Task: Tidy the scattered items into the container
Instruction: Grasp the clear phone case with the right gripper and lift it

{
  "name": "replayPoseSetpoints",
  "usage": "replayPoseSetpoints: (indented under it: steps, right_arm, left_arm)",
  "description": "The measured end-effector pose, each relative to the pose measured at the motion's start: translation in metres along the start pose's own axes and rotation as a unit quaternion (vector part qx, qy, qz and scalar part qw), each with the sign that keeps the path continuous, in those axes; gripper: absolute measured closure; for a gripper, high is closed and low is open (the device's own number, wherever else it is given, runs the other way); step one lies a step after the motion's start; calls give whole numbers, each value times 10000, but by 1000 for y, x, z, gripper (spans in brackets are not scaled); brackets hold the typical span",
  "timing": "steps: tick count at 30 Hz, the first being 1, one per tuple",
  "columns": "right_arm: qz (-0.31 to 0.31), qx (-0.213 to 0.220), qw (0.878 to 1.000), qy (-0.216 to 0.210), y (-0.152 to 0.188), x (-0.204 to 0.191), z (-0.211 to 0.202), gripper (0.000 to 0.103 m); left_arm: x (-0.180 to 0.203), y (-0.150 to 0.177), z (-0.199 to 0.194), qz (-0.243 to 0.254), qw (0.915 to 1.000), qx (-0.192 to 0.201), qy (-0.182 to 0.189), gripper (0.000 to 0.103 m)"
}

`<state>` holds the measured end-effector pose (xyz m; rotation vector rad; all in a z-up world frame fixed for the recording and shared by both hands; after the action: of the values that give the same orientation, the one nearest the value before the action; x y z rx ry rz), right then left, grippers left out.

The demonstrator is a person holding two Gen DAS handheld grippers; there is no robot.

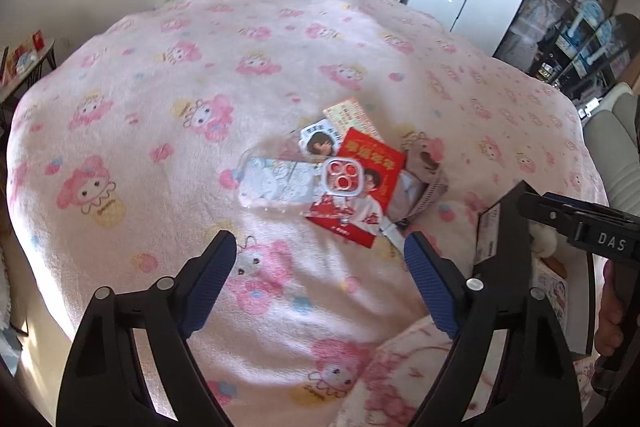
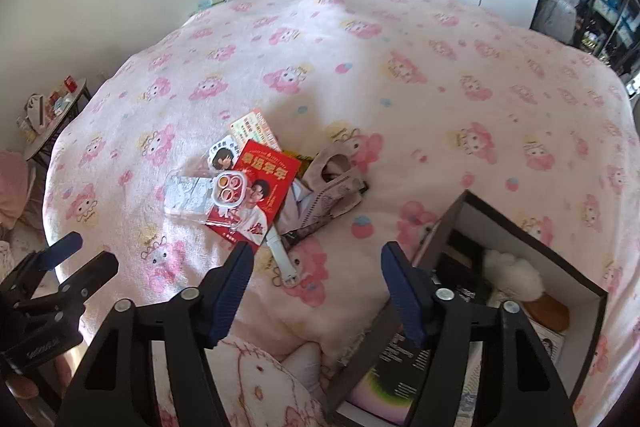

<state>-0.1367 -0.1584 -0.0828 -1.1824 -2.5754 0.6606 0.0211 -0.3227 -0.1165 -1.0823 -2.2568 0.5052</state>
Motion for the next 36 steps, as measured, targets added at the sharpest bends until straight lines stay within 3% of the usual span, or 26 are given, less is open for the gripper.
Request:
replayPoseSetpoints:
  steps: [1, 3, 5, 7, 13, 15, 22, 25, 31, 33, 36]
  right_arm:
    - [7, -145, 9998, -167, -3, -3, 11, 60]
    - [-83, -373, 9988, -316, -8, -12, 36, 76]
    - [-292, -553, 9978, -229, -12, -20, 58, 78]
    - [-451, -663, 9957, -465, -18, -32, 78, 78]
    - [-731, -943, 9871, -1064, -37, -63, 123, 78]
    - [-790, -1036, 9862, -1024, -40, -69, 137, 78]
    - [-676, -1493, 9770, -1366, -41, -79, 169, 77]
    - [-775, -1473, 9787, -1205, -39, -74, 167, 73]
    - [-639, -1658, 9763, -1232, -38, -70, 176, 71]
    - [-695, -1565, 9784, -1154, -37, -71, 168, 71]
    - [-501, -1289, 9842, -1105, -40, -58, 137, 71]
  left_arm:
    - [-12, -1, 11, -134, 9999, -83, 43, 23]
    - [-34, -3, 34, -402, 9989, -207, 119, 39]
    - [-52, -7, 57, -616, 9976, -294, 136, 45]
    - [-70, -12, 79, -763, 9965, -349, 11, 50]
    - [-107, -29, 125, -1138, 9929, -335, 116, 50]
    - [-112, -34, 141, -1195, 9915, -469, 193, 50]
    - [-88, -35, 153, -1167, 9872, -794, 747, 53]
    - [-74, -33, 146, -918, 9890, -824, 821, 54]
    - [-77, -37, 159, -1150, 9860, -953, 737, 56]
    - [-65, -42, 147, -899, 9897, -885, 671, 56]
    - [-38, -47, 124, -671, 9904, -818, 893, 56]
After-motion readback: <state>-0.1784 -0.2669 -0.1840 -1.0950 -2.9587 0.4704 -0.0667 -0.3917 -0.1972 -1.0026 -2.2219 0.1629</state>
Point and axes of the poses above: each gripper's, at about its wrist camera, not at the fingertips, and z roughly the way its jaws point, x to its right, y to its underside, the point moved 4 cm from there along z, roughly the way its jaws point, and after that the axes turned 8 degrees about y, right-handed, at the moved point
